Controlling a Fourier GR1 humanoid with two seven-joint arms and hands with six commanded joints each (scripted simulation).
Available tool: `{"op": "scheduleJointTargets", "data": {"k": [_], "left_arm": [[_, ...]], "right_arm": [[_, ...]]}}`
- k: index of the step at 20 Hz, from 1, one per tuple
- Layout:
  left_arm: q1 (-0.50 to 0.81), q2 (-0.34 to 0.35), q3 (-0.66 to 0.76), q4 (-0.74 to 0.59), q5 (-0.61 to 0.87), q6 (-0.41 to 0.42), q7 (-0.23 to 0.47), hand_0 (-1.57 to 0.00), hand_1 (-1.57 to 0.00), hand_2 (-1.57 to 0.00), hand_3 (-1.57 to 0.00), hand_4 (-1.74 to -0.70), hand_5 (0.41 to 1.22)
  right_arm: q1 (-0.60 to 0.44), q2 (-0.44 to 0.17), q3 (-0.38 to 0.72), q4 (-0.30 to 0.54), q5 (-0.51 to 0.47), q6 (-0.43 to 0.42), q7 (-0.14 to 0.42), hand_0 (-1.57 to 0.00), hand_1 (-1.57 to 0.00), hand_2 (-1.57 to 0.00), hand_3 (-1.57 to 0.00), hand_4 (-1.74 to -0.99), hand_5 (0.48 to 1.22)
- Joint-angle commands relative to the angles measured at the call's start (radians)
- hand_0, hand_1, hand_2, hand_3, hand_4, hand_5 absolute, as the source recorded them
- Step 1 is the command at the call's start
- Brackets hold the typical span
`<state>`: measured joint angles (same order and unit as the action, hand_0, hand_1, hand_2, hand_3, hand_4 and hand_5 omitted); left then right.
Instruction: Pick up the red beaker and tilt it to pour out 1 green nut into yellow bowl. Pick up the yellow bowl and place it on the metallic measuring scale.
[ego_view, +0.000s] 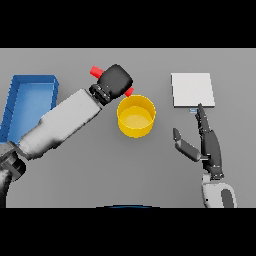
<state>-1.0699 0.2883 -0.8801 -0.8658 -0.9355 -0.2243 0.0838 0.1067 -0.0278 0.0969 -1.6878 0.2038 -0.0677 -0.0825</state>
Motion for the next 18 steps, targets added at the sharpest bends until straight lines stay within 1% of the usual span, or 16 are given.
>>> {"op": "scheduleJointTargets", "data": {"k": [1, 3, 5, 6, 8, 9, 10, 11, 13, 14, 15, 17, 18], "left_arm": [[-0.013, 0.006, -0.028, 0.002, -0.016, -0.024, -0.008, -1.57, -1.57, -1.57, -1.49, -1.73, 1.219], [-0.04, 0.003, -0.085, 0.017, -0.052, -0.04, -0.023, -1.57, -1.57, -1.57, -1.52, -1.73, 1.22], [-0.064, -0.004, -0.133, 0.031, -0.08, -0.06, -0.026, -1.57, -1.57, -1.57, -1.54, -1.74, 1.22], [-0.077, -0.006, -0.156, 0.039, -0.095, -0.055, -0.032, -1.57, -1.57, -1.57, -1.55, -1.74, 1.22], [-0.103, -0.01, -0.194, 0.054, -0.119, -0.058, -0.038, -1.57, -1.57, -1.57, -1.55, -1.74, 1.221], [-0.122, -0.013, -0.206, 0.069, -0.124, -0.05, -0.054, -1.57, -1.57, -1.57, -1.56, -1.74, 1.221], [-0.139, -0.015, -0.219, 0.082, -0.132, -0.045, -0.058, -1.57, -1.57, -1.57, -1.56, -1.74, 1.221], [-0.154, -0.018, -0.238, 0.084, -0.142, -0.054, -0.062, -1.57, -1.57, -1.57, -1.56, -1.74, 1.221], [-0.183, -0.033, -0.28, 0.112, -0.16, -0.078, -0.076, -1.57, -1.57, -1.57, -1.57, -1.74, 1.221], [-0.202, -0.043, -0.293, 0.125, -0.163, -0.09, -0.084, -1.57, -1.57, -1.57, -1.57, -1.74, 1.221], [-0.209, -0.045, -0.313, 0.14, -0.173, -0.083, -0.095, -1.57, -1.57, -1.57, -1.57, -1.73, 1.221], [-0.226, -0.047, -0.355, 0.154, -0.19, -0.079, -0.119, -1.57, -1.57, -1.57, -1.57, -1.73, 1.221], [-0.238, -0.05, -0.374, 0.146, -0.2, -0.073, -0.124, -1.57, -1.57, -1.57, -1.57, -1.73, 1.221]], "right_arm": [[0.012, -0.001, 0.002, -0.015, -0.003, 0.003, -0.004, 0.0, 0.0, 0.0, 0.0, -1.29, 0.644], [0.0, 0.01, 0.011, -0.009, 0.009, -0.004, 0.013, 0.0, 0.0, 0.0, 0.0, -1.291, 0.634], [-0.001, 0.011, 0.01, -0.003, 0.015, -0.01, 0.005, 0.0, 0.0, 0.0, 0.0, -1.291, 0.631], [0.008, 0.005, 0.01, -0.014, 0.022, -0.015, -0.013, 0.0, 0.0, 0.0, 0.0, -1.288, 0.627], [0.006, 0.004, 0.008, 0.004, 0.026, -0.016, 0.008, 0.0, 0.0, 0.0, 0.0, -1.278, 0.609], [-0.001, 0.012, 0.019, 0.001, 0.045, -0.029, 0.011, 0.0, 0.0, 0.0, 0.0, -1.276, 0.6], [-0.008, 0.002, 0.005, 0.012, 0.042, -0.03, 0.019, 0.0, 0.0, 0.0, 0.0, -1.276, 0.593], [0.005, 0.003, 0.013, 0.003, 0.047, -0.029, 0.006, 0.0, 0.0, 0.0, 0.0, -1.27, 0.588], [-0.002, 0.004, 0.015, 0.011, 0.065, -0.042, 0.016, 0.0, 0.0, 0.0, 0.0, -1.25, 0.583], [0.006, 0.004, 0.019, 0.006, 0.069, -0.042, 0.006, 0.0, 0.0, 0.0, 0.0, -1.236, 0.582], [-0.003, 0.009, 0.019, 0.023, 0.067, -0.042, 0.012, 0.0, 0.0, 0.0, 0.0, -1.225, 0.583], [0.009, 0.001, 0.015, 0.004, 0.064, -0.04, -0.002, 0.0, 0.0, 0.0, 0.0, -1.214, 0.589], [0.008, 0.001, 0.018, 0.001, 0.073, -0.045, 0.002, 0.0, 0.0, 0.0, 0.0, -1.204, 0.591]]}}
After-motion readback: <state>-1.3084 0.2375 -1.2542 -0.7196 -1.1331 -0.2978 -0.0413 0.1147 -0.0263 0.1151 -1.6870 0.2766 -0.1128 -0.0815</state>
